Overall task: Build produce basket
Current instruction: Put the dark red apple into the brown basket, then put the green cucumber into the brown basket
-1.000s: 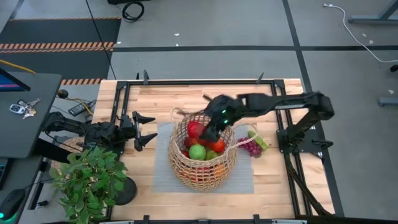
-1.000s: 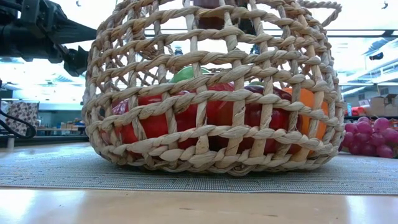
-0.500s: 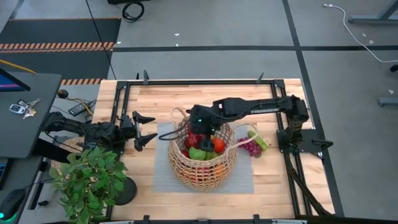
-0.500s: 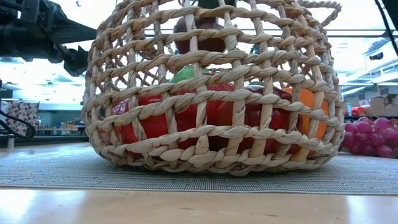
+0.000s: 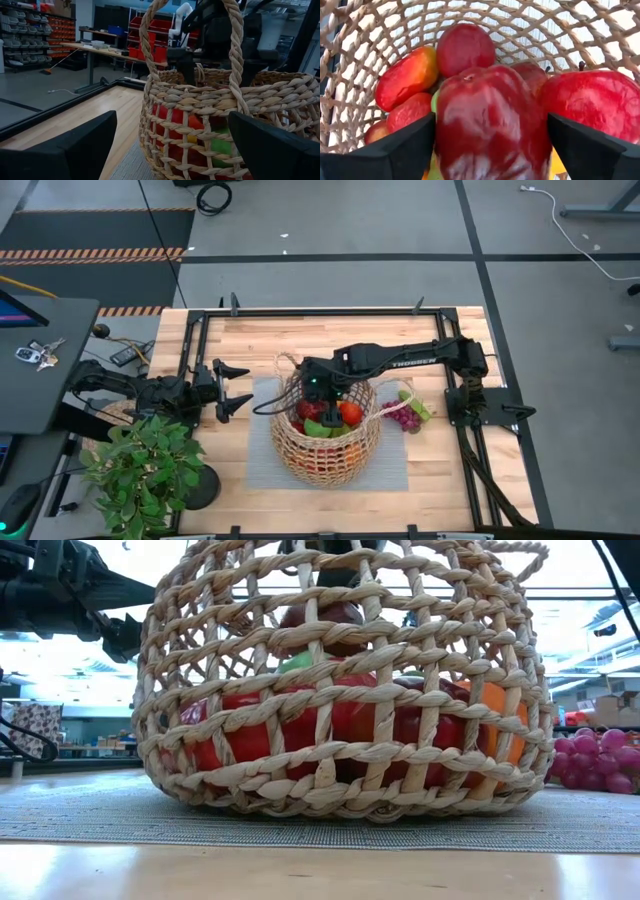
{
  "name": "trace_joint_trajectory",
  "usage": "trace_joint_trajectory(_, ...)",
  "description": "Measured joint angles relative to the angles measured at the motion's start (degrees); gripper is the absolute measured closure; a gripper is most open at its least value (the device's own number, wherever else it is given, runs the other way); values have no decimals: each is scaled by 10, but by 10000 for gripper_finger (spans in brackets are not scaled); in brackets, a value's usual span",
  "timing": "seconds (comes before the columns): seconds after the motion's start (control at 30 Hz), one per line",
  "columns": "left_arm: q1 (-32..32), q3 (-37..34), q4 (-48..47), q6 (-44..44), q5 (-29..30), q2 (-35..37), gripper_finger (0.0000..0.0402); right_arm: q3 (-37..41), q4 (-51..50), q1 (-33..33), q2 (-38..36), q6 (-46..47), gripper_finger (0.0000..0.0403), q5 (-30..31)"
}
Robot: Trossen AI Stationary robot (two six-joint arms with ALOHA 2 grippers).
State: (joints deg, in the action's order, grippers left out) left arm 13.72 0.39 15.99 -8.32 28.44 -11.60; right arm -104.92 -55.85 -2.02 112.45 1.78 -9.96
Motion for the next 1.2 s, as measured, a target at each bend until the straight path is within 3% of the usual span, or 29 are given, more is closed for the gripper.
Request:
trace_joint_trajectory(0.2,0,0,0,0,0,0,12,-30,-34,0,-10,18,8,36)
trace_joint_trajectory(0.4,0,0,0,0,0,0,12,-122,-165,-4,-14,30,15,137)
trace_joint_trajectory(0.57,0,0,0,0,0,0,12,-119,-232,-11,-59,39,21,220)
trace_joint_trajectory(0.7,0,0,0,0,0,0,12,-76,-234,-5,-123,57,29,270)
trace_joint_trajectory(0.9,0,0,0,0,0,0,12,46,-231,43,-234,86,41,450)
trace_joint_trajectory(1.2,0,0,0,0,0,0,12,257,-233,161,-364,112,46,459)
